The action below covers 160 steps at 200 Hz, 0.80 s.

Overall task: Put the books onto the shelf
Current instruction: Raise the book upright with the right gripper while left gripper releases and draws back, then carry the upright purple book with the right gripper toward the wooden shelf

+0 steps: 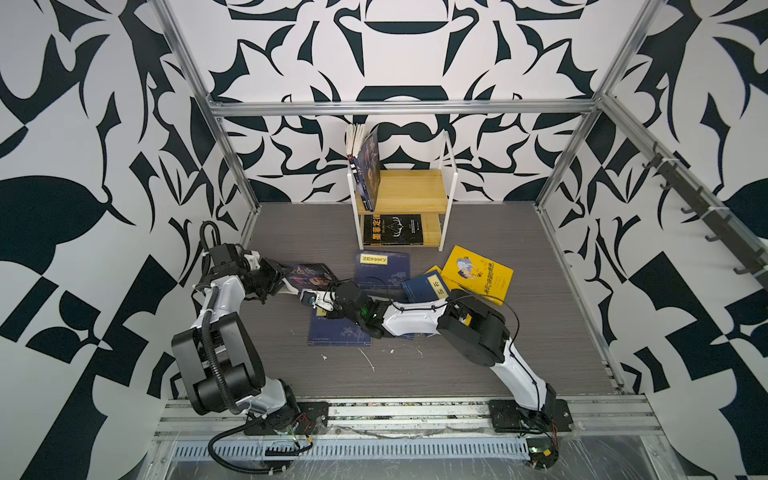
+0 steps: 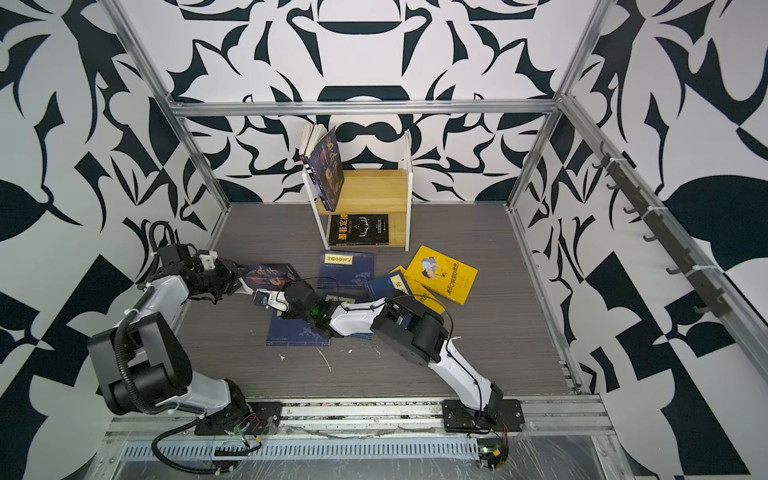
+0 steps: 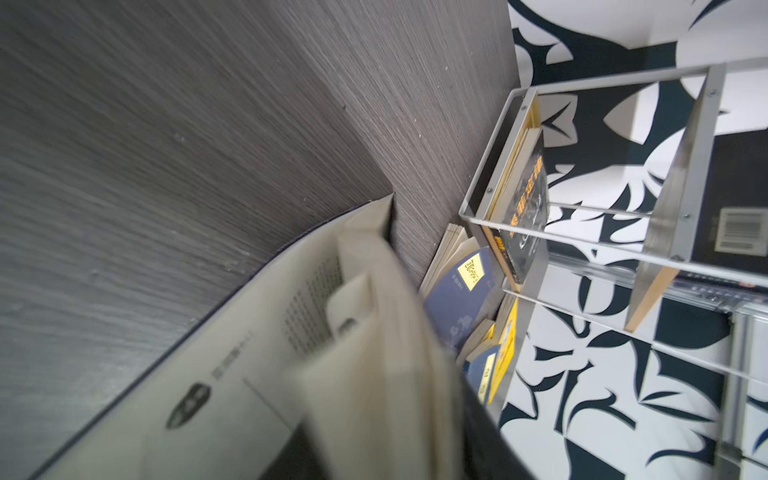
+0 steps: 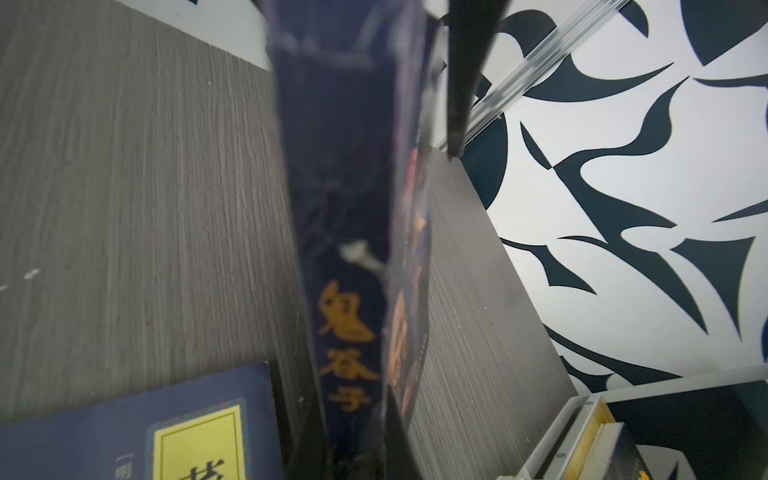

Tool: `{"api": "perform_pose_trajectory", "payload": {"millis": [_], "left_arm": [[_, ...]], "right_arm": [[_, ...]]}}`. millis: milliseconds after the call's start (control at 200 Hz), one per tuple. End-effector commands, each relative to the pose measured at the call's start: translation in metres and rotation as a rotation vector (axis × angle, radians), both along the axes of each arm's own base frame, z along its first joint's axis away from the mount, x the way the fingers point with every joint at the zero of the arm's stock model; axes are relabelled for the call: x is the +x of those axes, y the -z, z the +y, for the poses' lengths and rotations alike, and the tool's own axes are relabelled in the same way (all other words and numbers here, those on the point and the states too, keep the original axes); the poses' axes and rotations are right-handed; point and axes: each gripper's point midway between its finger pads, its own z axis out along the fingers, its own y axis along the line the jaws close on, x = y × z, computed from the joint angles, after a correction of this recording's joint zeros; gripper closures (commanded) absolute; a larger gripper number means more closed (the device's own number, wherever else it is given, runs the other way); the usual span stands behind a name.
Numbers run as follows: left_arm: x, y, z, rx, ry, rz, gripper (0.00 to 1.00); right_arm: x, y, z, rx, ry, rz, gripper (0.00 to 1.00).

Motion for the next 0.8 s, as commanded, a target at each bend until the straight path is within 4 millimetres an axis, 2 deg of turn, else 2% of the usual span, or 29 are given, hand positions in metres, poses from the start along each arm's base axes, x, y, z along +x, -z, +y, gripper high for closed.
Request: {"api": "perform_pose_trajectory", "payload": {"millis": [0,265,285,310,345,355,575,695,795], "left_arm": [[-0.004,-0.010,0.003,0.059,0.005,-0.025,0.37],[-0.011,-0.021,0.043,0.220,-0.086,-0.045,0.22],[-0.013,-0.021,0.054,0.232,-0.115,-0.042,0.17],[-0.014,-0.022,0.058,0.244,-0.123,-0.042,0.16],[-0.016,-0.022,0.063,0.258,-0.134,-0.041,0.02],[-0.015,-0.023,0.064,0.261,-0.137,-0.042,0.00],[-0.016,-0.037,0.080,0.292,-0.167,-0.071,0.00],[-0.013,-0.055,0.083,0.348,-0.127,-0.107,0.01],[-0.010,-0.072,0.086,0.395,-0.100,-0.137,0.01]], "right_arm": [[0.018,-0.047,0.000,0.061,0.030,-0.097,1.00],[0.026,-0.075,-0.007,0.098,0.042,-0.116,1.00],[0.026,-0.075,-0.007,0.098,0.042,-0.115,1.00],[0.026,-0.079,-0.008,0.104,0.041,-0.117,1.00],[0.025,-0.085,-0.008,0.112,0.040,-0.121,1.00],[0.025,-0.086,-0.009,0.114,0.039,-0.122,1.00],[0.018,-0.118,-0.026,0.125,0.050,-0.167,1.00],[0.017,-0.132,-0.046,0.090,0.083,-0.222,1.00],[0.013,-0.135,-0.065,0.024,0.105,-0.265,1.00]]}}
